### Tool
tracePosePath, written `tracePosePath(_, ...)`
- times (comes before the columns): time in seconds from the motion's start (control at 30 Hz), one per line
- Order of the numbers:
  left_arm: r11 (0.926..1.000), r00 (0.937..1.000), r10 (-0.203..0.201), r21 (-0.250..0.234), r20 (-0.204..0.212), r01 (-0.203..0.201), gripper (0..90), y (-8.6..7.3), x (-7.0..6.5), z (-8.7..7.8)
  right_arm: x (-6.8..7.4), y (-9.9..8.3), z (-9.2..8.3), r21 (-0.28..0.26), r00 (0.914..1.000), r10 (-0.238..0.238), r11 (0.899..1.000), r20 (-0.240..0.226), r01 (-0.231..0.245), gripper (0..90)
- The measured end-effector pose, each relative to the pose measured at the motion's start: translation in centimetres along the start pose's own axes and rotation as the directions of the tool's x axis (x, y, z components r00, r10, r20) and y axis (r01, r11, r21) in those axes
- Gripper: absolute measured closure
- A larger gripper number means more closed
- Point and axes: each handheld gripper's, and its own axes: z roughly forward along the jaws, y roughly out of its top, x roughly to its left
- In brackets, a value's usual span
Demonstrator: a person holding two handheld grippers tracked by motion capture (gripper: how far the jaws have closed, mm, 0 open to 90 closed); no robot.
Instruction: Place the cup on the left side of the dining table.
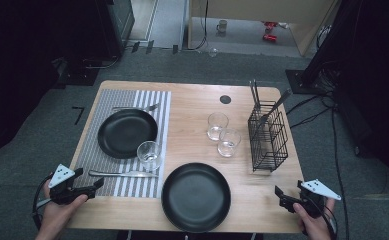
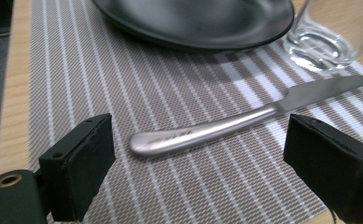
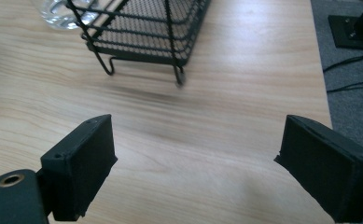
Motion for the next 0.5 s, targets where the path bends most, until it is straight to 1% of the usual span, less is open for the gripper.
tracePosePath(0.03, 1.0, 1.0, 0.0, 0.0, 0.0, 0.0, 9.3, 0.0, 0.0, 0.0, 0.0, 0.0, 0.0, 0.0, 1.0, 0.0, 1.0, 0.0, 0.0, 9.8)
tracePosePath(0.1, 0.9999, 0.9997, -0.004, 0.013, -0.025, 0.005, 9.3, -0.3, 0.4, -0.1, -0.5, -0.5, 0.1, 0.009, 0.9999, 0.006, 1.0, 0.012, -0.006, 9.8)
tracePosePath(0.2, 0.9994, 0.9985, 0.005, 0.036, -0.055, -0.003, 9.3, -0.6, 0.6, 0.0, -0.8, -0.9, 0.2, 0.017, 0.9998, 0.015, 1.0, 0.014, -0.015, 9.8)
tracePosePath(0.23, 0.9992, 0.9983, 0.004, 0.04, -0.057, -0.002, 9.4, -0.7, 0.7, 0.0, -0.9, -1.1, 0.3, 0.024, 0.9996, 0.019, 1.0, 0.019, -0.019, 9.8)
tracePosePath(0.33, 0.9987, 0.9972, -0.006, 0.051, -0.074, 0.009, 9.3, -0.8, 0.9, -0.1, -1.0, -1.3, 0.4, 0.034, 0.9995, 0.012, 0.999, 0.028, -0.013, 9.8)
tracePosePath(0.37, 0.9981, 0.996, -0.008, 0.06, -0.089, 0.013, 9.3, -0.8, 0.9, -0.1, -1.0, -1.4, 0.5, 0.037, 0.9995, 0.009, 0.999, 0.031, -0.01, 9.8)
tracePosePath(0.43, 0.9976, 0.9954, -0.017, 0.065, -0.094, 0.024, 9.3, -0.9, 1.0, -0.2, -1.0, -1.5, 0.6, 0.047, 0.9992, 0.0, 0.999, 0.04, -0.002, 9.8)
tracePosePath(0.5, 0.9964, 0.9949, -0.016, 0.081, -0.1, 0.024, 9.3, -1.0, 0.9, -0.1, -0.9, -1.6, 0.8, 0.055, 0.9991, -0.006, 0.998, 0.043, 0.004, 9.8)
